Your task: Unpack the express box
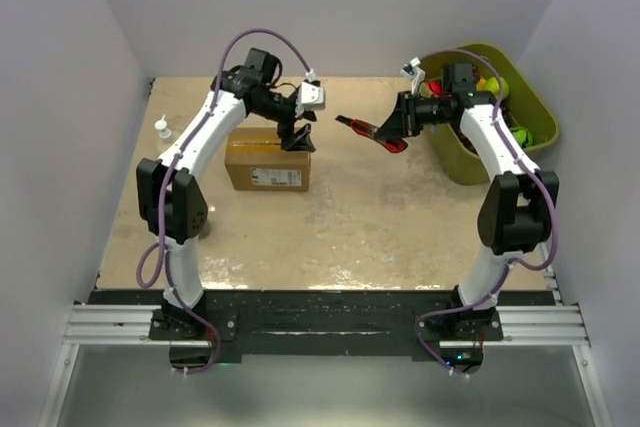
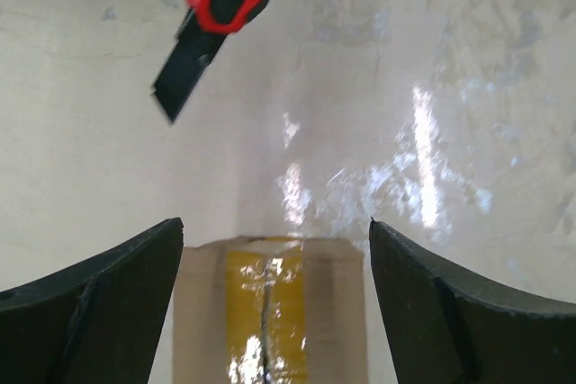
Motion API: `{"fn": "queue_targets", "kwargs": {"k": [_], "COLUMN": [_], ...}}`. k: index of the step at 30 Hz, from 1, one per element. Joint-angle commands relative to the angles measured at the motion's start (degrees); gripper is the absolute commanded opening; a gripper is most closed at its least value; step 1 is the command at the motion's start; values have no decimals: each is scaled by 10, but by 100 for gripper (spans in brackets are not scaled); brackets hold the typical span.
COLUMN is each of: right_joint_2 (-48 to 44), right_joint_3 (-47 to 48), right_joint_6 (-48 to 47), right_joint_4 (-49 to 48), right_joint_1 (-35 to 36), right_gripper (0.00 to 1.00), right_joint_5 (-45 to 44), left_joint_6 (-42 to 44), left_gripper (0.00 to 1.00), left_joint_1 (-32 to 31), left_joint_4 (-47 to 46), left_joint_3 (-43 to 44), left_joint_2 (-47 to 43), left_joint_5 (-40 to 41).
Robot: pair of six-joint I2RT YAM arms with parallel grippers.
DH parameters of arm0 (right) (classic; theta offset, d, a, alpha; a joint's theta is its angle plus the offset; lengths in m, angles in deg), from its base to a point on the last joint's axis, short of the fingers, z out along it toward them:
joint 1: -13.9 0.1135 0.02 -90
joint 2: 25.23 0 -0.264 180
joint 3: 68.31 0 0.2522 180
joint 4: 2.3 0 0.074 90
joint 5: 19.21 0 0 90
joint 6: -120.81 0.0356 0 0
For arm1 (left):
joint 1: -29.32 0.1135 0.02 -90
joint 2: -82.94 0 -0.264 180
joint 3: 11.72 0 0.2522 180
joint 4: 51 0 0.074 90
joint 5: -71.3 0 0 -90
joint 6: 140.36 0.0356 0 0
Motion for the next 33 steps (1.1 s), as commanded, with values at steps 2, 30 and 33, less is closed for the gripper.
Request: {"fn": "queue_targets", "kwargs": {"k": [2,30,33], "right_joint_2": [20,-76,-74], "right_joint_3": [73,78,82], "right_joint_6": [-38,-231,-236], "right_joint_4": [-6,117,118], "right_joint_1": [9,121,130], "right_gripper": [0,0,0], "right_joint_5": [6,-95,-105], "left_joint_6": [-251,-239,-260], "left_gripper": [90,53,56], "left_joint_1": [7,-54,-56], "left_joint_4": [-193,-117,-130], "left_joint_3": [-63,-14,-14], "left_joint_2": [-79,0,-1], "left_joint_5": [-87,-167,-171]}}
